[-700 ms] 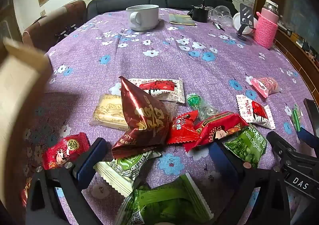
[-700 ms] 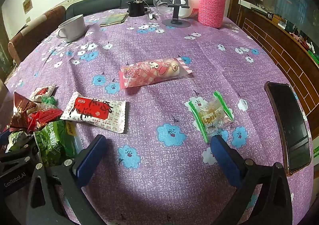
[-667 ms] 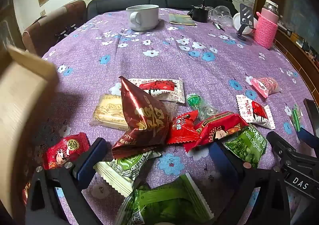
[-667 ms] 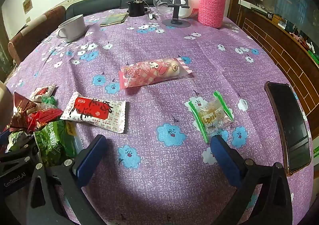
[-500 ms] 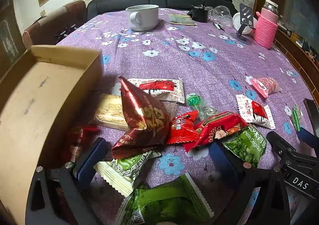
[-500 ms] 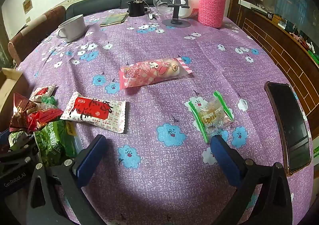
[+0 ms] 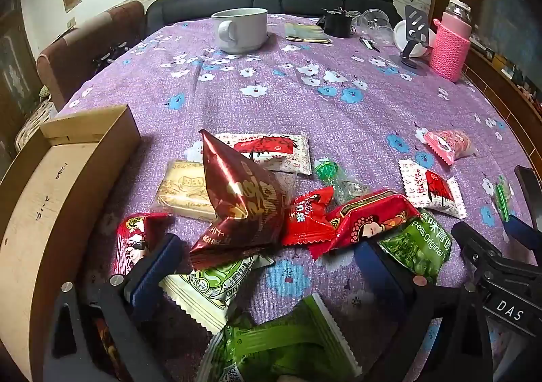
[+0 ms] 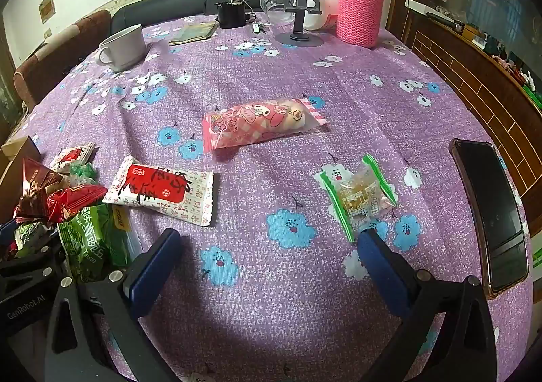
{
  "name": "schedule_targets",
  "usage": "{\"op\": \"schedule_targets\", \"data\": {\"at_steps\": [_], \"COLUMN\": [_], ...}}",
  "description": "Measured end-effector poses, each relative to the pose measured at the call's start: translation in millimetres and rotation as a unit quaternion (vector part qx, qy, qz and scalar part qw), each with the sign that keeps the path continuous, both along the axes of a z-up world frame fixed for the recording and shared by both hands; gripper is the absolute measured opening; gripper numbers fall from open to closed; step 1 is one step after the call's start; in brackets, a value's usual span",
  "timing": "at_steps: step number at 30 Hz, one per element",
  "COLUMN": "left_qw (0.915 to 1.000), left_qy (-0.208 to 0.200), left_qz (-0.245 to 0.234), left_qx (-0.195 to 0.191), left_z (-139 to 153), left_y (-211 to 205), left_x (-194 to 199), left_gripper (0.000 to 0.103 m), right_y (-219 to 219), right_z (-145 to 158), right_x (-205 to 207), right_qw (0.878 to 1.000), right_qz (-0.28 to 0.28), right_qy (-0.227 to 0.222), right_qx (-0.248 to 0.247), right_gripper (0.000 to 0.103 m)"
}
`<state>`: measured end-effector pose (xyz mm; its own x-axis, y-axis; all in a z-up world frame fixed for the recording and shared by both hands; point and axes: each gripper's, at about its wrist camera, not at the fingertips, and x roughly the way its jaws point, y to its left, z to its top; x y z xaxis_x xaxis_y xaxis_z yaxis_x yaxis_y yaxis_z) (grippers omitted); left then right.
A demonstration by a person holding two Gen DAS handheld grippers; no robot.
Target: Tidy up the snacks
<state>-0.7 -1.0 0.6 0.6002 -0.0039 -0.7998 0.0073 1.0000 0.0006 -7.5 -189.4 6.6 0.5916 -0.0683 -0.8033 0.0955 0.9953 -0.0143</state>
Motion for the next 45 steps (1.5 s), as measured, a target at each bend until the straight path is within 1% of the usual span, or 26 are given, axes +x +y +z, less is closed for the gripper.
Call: {"op": "schedule_targets", "data": {"at_steps": [45], "left_qw": [1.0000], "left_qy": [0.001], "left_qz": [0.000], "left_qx": [-0.002], "left_z": [2.1], "left_y": [2.3], "left_x": [-1.9], "left_gripper": [0.103], "right_y": [-0.2], "right_z": [0.3], "right_x": [0.0], "right_qw": [1.000], "right_qz": [0.000], "right_qy": [0.001], "right_qx": [0.000], "right_gripper": [0.102]}}
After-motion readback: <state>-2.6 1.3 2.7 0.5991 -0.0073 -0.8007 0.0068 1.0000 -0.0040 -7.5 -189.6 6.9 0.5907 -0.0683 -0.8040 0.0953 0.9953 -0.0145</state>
